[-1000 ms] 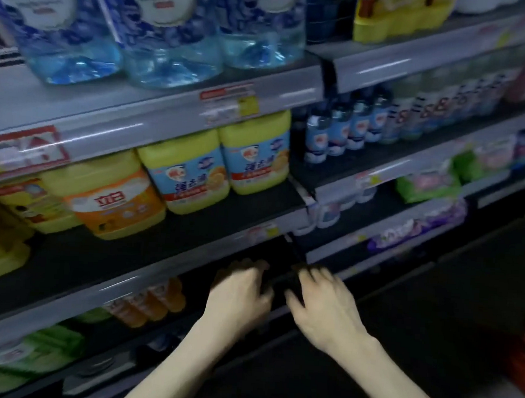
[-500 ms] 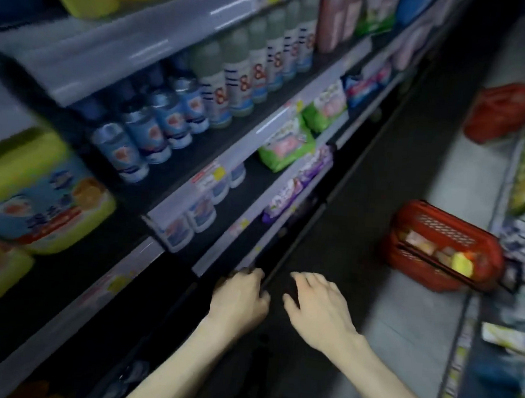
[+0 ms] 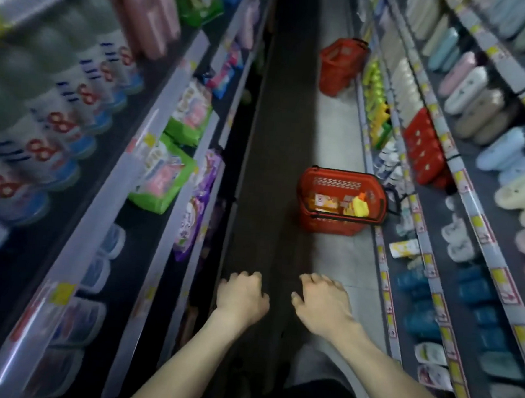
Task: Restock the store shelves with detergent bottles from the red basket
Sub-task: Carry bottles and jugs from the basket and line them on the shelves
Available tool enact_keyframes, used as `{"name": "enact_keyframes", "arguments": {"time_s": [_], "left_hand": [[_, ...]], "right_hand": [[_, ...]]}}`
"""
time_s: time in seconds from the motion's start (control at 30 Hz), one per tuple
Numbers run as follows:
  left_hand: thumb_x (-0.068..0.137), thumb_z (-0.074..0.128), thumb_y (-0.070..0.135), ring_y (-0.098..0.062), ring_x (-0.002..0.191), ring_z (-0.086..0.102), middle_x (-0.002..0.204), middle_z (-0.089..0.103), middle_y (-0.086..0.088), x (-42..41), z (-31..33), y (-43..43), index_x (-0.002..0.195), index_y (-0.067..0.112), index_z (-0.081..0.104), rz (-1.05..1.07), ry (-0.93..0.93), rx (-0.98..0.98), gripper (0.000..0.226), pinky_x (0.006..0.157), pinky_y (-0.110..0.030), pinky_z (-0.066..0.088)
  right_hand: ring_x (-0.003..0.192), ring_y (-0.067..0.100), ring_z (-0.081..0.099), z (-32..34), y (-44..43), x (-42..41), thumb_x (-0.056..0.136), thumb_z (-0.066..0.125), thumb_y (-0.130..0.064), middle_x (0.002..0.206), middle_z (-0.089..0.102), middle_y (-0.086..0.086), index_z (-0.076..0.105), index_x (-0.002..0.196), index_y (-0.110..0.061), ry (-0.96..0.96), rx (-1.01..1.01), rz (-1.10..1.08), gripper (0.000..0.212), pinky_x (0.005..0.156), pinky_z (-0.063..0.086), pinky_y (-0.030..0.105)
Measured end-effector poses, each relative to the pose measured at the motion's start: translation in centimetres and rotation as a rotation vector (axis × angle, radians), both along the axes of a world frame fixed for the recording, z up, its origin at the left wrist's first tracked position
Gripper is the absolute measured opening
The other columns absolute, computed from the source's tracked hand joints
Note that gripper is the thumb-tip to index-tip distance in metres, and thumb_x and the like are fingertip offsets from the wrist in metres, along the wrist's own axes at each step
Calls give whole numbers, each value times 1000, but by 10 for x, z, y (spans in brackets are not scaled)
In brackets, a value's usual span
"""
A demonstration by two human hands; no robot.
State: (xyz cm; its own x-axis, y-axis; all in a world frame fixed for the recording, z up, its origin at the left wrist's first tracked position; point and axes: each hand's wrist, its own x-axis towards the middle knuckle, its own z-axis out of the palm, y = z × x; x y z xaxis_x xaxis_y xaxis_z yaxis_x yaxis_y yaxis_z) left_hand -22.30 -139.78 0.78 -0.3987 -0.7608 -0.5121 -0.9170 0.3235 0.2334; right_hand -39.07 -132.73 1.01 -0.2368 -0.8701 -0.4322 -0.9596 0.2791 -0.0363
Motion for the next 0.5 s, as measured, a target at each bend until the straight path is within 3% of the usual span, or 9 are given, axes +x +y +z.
{"name": "enact_keyframes", "arguments": {"time_s": [0.33,0.5], "left_hand": [[99,53,38,-33,127,59,132,66,-9,-131,-26,-78,137,18,59,-205,-110,35,43,108,-47,44],[100,52,37,-33,129,58,134,64,-9,-218,-24,-110,138,18,58,-248,-155,93,43,110,-49,44]], "right_hand": [[130,28,57,-33,-44,-114,105,45,-47,137,64,7,58,134,-17,-50,96,-184,44,109,43,38],[132,27,54,-48,-75,-187,104,45,-45,142,61,5,53,143,-17,-127,129,-203,49,108,41,39]]}}
